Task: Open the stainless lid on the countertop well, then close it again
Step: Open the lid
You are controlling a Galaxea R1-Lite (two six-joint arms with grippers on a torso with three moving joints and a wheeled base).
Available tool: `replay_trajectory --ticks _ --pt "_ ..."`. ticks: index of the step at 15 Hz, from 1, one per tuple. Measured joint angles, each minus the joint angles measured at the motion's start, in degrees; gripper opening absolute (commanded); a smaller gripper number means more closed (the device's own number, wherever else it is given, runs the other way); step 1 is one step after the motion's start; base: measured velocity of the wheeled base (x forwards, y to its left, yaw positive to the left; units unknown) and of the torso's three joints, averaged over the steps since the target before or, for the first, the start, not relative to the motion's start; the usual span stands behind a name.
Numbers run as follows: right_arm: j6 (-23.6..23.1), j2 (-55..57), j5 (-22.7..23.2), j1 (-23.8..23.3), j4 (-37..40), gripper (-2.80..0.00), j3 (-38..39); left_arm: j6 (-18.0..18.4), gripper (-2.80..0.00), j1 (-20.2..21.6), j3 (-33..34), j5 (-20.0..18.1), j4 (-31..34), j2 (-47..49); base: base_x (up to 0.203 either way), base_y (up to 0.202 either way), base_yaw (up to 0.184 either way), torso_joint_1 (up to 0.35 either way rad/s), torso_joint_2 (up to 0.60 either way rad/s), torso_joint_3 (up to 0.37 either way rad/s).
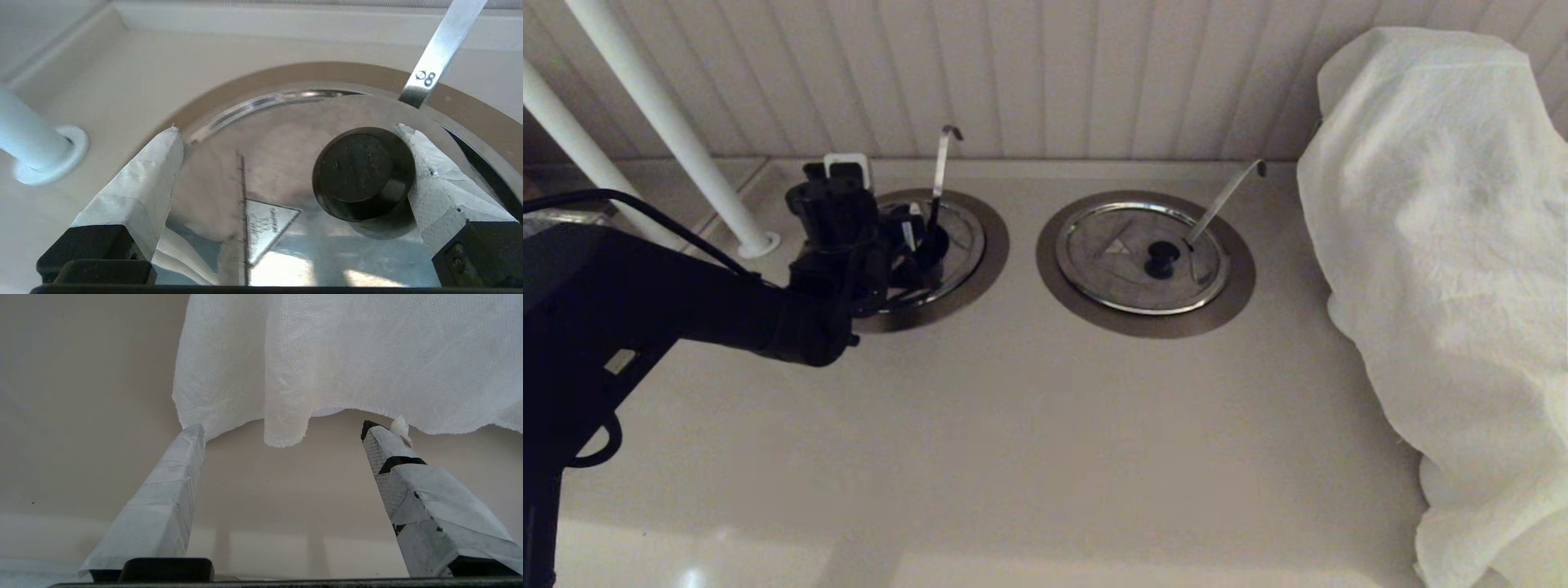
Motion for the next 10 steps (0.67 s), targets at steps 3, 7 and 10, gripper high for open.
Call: replay_trajectory --ticks 3,7,10 --pt "0.0 0.0 0.0 0.0 0.0 0.0 0.0 0.3 0.0 1.2 0.6 -0.3 0.1 -1.0 0.0 0.0 0.0 0.0 0.0 0.0" --pt "0.0 0.0 0.0 0.0 0.0 0.0 0.0 1.9 0.0 2.9 1.0 -0.9 0.1 -2.2 0.0 0.0 0.0 0.0 0.0 0.0" --pt "0.0 0.0 0.0 0.0 0.0 0.0 0.0 3.8 0.0 3.4 1.8 -0.9 0.1 -3.0 0.0 0.0 0.0 0.0 0.0 0.0"
